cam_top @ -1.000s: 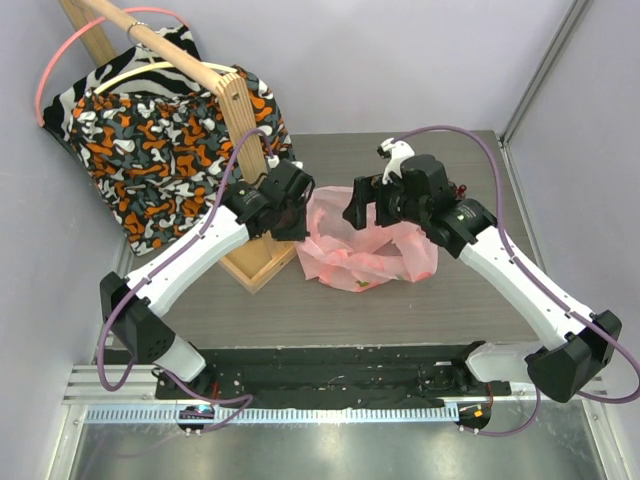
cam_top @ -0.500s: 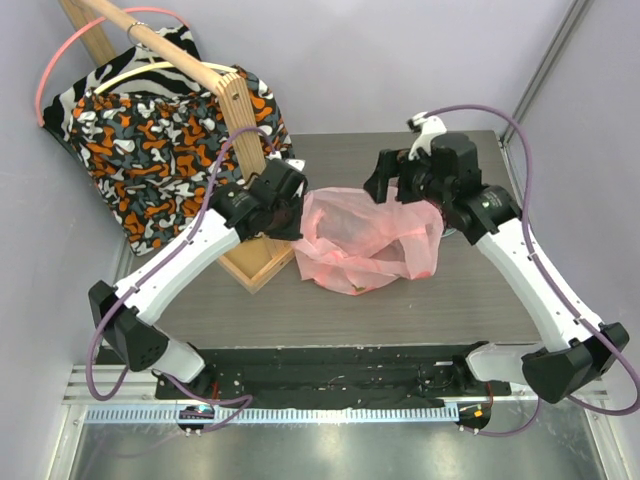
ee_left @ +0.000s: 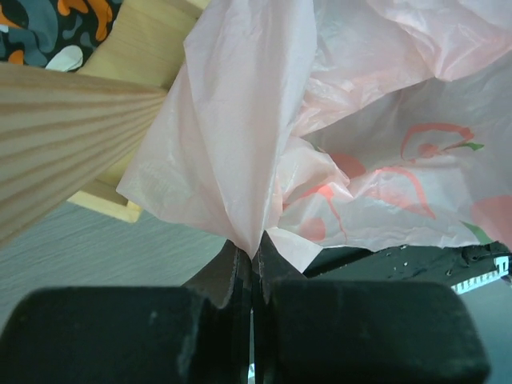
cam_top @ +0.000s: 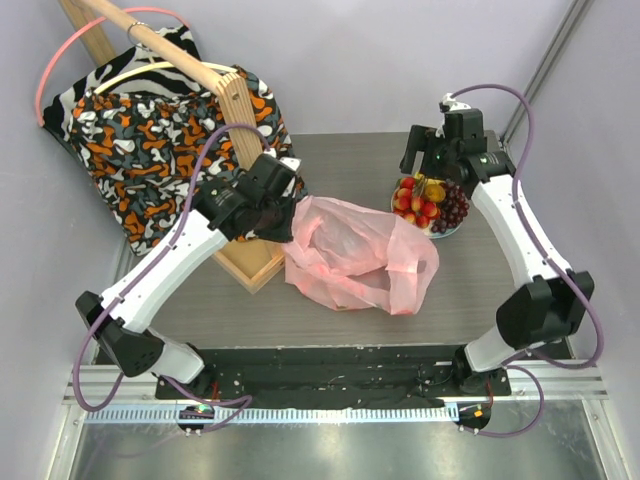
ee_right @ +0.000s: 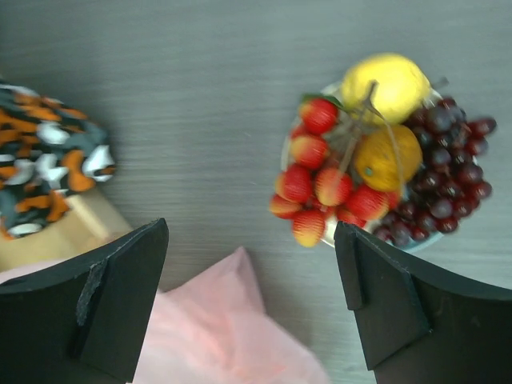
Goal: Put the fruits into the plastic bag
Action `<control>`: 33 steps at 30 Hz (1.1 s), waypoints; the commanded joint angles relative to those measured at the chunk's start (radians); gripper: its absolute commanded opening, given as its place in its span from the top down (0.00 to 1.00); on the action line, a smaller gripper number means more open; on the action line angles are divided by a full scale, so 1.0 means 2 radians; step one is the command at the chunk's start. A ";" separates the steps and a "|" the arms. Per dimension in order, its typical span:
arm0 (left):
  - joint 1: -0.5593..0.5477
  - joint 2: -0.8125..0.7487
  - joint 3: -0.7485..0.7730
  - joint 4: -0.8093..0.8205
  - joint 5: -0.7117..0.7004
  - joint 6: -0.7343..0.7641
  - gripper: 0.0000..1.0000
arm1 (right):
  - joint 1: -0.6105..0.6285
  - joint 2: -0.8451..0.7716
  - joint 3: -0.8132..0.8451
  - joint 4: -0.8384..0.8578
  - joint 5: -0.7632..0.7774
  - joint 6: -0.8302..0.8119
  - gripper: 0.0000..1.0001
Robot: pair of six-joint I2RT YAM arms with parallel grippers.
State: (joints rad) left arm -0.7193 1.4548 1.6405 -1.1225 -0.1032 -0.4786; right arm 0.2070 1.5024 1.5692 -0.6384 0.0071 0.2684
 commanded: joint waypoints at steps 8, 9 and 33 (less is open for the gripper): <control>0.019 0.020 0.035 -0.027 -0.003 -0.025 1.00 | -0.034 0.057 0.007 -0.020 0.068 -0.011 0.06; 0.021 0.023 0.036 -0.025 -0.005 -0.027 1.00 | -0.039 0.064 0.006 -0.020 0.067 -0.007 0.06; 0.033 0.067 0.066 0.021 0.020 -0.068 1.00 | -0.091 0.140 0.030 0.001 0.060 0.015 0.16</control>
State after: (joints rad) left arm -0.6811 1.5795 1.7412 -1.1309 -0.0662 -0.5762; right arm 0.0399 1.7870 1.5917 -0.6739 0.1211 0.2745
